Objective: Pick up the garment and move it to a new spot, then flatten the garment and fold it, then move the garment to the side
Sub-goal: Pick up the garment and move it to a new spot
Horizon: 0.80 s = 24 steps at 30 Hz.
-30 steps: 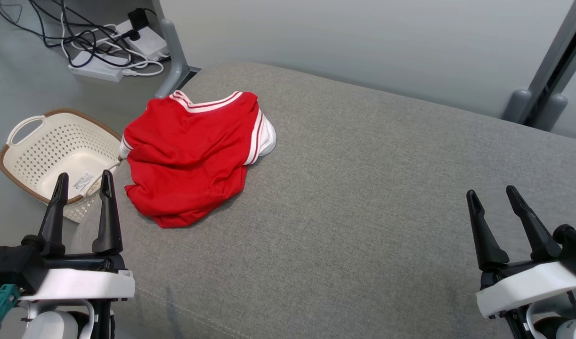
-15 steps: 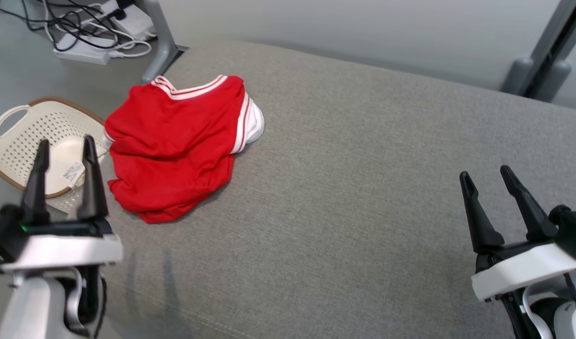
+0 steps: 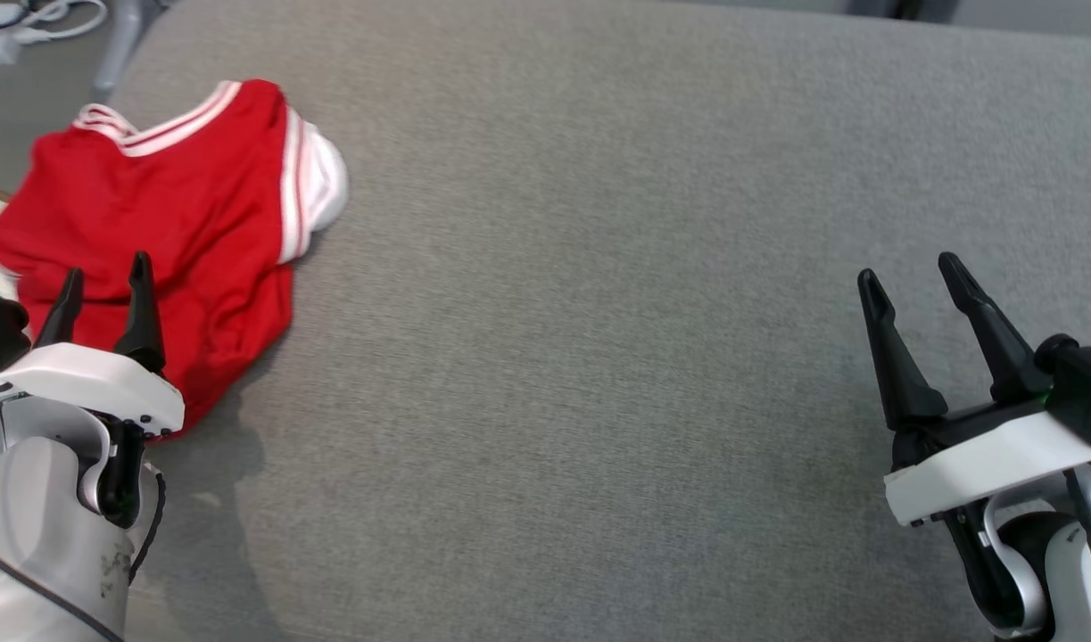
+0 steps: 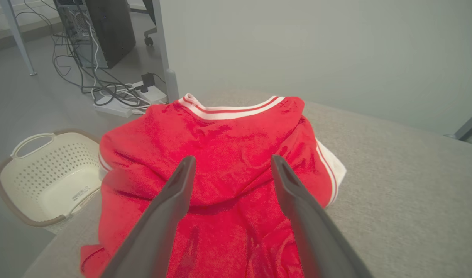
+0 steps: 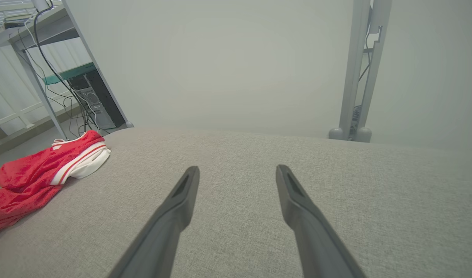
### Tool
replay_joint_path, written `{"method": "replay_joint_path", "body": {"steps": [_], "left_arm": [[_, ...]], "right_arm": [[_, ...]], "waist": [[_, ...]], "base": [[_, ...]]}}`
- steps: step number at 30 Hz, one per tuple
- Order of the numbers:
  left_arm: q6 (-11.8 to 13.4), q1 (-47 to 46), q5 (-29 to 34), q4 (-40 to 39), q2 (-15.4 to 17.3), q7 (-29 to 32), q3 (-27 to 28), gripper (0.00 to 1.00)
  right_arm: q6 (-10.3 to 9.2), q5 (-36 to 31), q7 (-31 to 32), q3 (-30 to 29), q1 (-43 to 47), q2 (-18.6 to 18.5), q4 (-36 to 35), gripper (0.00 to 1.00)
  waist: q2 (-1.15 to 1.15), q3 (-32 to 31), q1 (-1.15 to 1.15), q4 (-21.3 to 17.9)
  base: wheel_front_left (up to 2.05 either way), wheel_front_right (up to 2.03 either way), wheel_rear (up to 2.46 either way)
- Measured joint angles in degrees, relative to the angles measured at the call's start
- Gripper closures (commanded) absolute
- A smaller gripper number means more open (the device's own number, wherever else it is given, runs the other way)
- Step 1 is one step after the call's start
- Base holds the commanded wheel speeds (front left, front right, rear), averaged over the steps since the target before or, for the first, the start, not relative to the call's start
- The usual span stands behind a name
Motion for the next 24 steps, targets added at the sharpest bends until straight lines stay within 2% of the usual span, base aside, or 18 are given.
{"method": "replay_joint_path", "body": {"steps": [5,10,11,12,15,20,24], "left_arm": [[-1.0,-5.0,-1.5,12.1,0.7,2.9,-1.9,0.0],[-1.2,-8.5,-5.2,19.2,0.9,6.6,-2.7,0.0],[-1.2,-9.2,-5.8,19.9,1.3,7.0,-2.9,0.31],[-1.2,-9.5,-6.4,20.1,1.6,7.2,-3.1,1.0],[-1.2,-10.1,-8.3,20.3,2.7,7.5,-3.9,1.0],[-1.4,-9.2,-9.7,21.0,3.5,-0.2,-3.6,1.0],[-0.8,-8.5,-9.1,19.1,5.7,-3.3,-2.3,1.0]], "right_arm": [[0.0,0.1,-0.2,0.6,-2.5,-0.9,0.4,0.0],[0.0,0.2,-0.9,1.4,-3.9,-0.9,1.4,0.0],[0.0,0.3,-1.1,1.5,-4.1,-0.9,1.7,0.0],[0.0,0.4,-1.4,1.5,-4.2,-0.8,1.9,0.0],[0.0,0.6,-2.3,1.1,-4.3,-0.6,2.5,0.0],[0.0,0.8,-4.1,0.0,-4.3,-0.1,4.0,0.0],[0.0,1.2,-5.3,-0.7,-3.6,0.4,5.3,0.0]], "waist": [[0.0,4.1,0.0,-3.0],[0.0,7.1,0.0,-5.6],[0.0,7.5,0.0,-6.1],[0.0,7.8,0.0,-6.6],[0.0,8.3,0.0,-7.8],[0.0,6.8,0.0,-8.9],[0.0,4.2,0.0,-9.3]], "base": [[0.0,0.0,0.0],[0.0,0.0,0.0],[0.0,0.0,0.0],[0.0,0.0,0.0],[0.0,0.0,0.0],[0.0,0.0,0.0],[0.0,0.0,0.0]]}}
